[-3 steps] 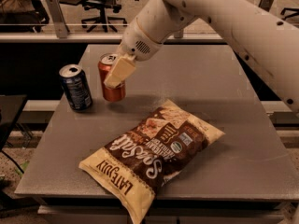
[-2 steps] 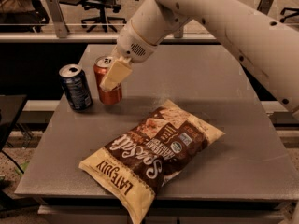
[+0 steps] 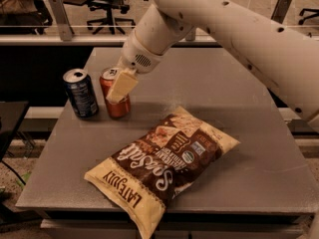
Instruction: Move coke can near pepsi can
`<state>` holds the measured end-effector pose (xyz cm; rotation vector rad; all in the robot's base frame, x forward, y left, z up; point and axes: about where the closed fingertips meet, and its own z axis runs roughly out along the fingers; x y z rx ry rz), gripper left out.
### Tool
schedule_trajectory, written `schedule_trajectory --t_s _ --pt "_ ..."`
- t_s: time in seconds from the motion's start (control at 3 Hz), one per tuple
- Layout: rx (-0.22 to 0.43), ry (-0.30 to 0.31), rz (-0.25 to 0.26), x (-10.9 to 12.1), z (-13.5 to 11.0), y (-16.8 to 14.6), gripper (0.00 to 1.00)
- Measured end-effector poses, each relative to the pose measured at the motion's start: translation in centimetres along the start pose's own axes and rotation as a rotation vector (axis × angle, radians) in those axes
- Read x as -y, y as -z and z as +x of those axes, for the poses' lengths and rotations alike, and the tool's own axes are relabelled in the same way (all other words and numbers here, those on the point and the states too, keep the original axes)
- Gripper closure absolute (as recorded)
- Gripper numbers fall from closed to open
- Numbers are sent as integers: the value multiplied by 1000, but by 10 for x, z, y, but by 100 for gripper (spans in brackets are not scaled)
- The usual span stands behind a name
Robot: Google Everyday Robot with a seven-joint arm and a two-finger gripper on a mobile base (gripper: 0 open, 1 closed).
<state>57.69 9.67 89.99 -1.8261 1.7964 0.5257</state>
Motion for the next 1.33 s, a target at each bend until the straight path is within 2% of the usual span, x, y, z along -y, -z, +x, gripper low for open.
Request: schedule_trajectory --t_s 0.67,1.0,1.33 --pt "-10 2 6 0 4 -5 15" --pt "-11 3 3 -1 4 -7 0" --pt "-11 3 3 -1 4 -7 0"
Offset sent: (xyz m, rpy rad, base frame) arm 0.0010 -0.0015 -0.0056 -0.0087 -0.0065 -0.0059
